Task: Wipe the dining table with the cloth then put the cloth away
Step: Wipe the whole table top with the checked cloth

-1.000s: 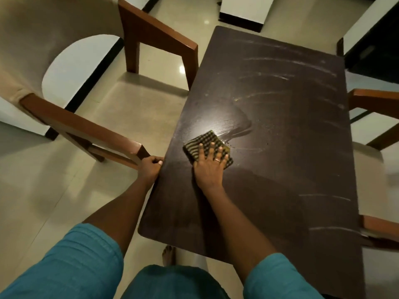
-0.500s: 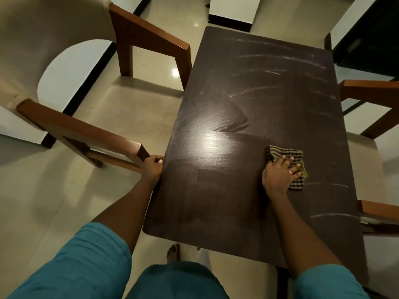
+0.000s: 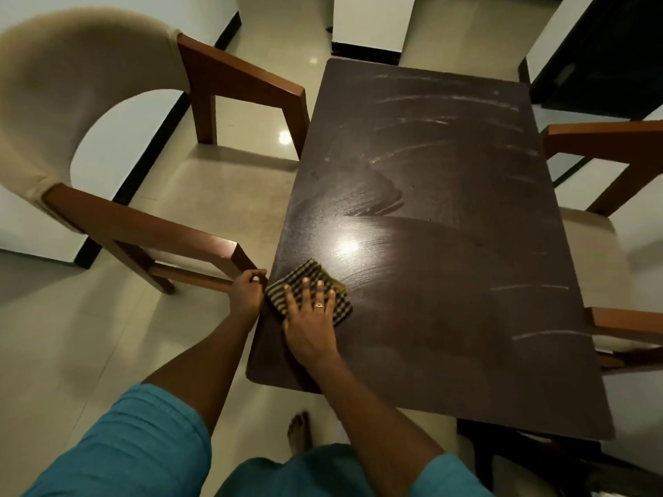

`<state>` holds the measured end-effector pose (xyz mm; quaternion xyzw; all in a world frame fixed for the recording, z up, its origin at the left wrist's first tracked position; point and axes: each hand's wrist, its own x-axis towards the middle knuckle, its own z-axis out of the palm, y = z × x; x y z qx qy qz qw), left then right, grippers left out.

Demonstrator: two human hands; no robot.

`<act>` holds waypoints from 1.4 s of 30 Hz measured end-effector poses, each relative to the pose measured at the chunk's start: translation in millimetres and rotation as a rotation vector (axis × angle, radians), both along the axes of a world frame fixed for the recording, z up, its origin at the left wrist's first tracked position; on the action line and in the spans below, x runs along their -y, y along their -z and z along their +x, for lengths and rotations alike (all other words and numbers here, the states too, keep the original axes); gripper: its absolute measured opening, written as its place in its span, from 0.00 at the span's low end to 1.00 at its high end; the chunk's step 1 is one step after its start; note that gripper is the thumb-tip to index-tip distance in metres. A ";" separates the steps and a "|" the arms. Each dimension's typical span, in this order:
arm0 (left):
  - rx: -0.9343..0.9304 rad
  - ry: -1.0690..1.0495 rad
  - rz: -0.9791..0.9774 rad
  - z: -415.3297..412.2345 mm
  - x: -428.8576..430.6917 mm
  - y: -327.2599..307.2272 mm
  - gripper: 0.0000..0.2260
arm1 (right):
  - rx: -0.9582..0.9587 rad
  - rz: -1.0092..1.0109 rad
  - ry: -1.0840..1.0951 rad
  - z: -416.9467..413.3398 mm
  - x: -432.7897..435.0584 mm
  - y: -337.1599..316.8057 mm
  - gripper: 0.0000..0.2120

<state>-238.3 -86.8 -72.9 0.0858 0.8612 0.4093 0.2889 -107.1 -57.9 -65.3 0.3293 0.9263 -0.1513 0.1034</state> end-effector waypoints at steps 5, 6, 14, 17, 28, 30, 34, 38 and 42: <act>-0.228 0.051 -0.053 18.3 -5.2 -7.8 0.14 | 0.125 0.056 0.117 29.0 -17.0 0.6 0.25; -0.257 0.088 -0.055 23.1 -6.5 -9.4 0.14 | 0.150 0.046 0.195 39.5 -25.0 0.7 0.24; -0.374 0.363 -0.129 61.4 6.3 -4.6 0.18 | 0.141 0.130 0.727 177.4 -95.7 -11.0 0.28; -0.394 0.437 -0.123 69.4 17.9 -4.0 0.18 | 0.164 0.100 0.820 205.8 -98.6 -11.1 0.27; -0.385 0.401 -0.140 73.9 56.2 4.1 0.17 | 0.135 0.039 0.490 89.4 20.7 -1.7 0.26; -0.372 0.376 -0.136 76.4 58.2 3.8 0.17 | 0.131 0.011 0.293 77.4 52.1 -2.2 0.25; -0.380 0.332 -0.141 81.1 53.8 -0.8 0.17 | 0.177 0.047 0.011 104.2 67.3 -2.9 0.26; -0.418 0.387 -0.149 92.9 36.7 -5.4 0.17 | 0.181 0.067 0.028 164.0 39.8 7.0 0.27; -0.426 0.431 -0.168 116.5 10.3 -12.7 0.17 | 0.169 0.124 0.194 246.1 0.5 7.2 0.28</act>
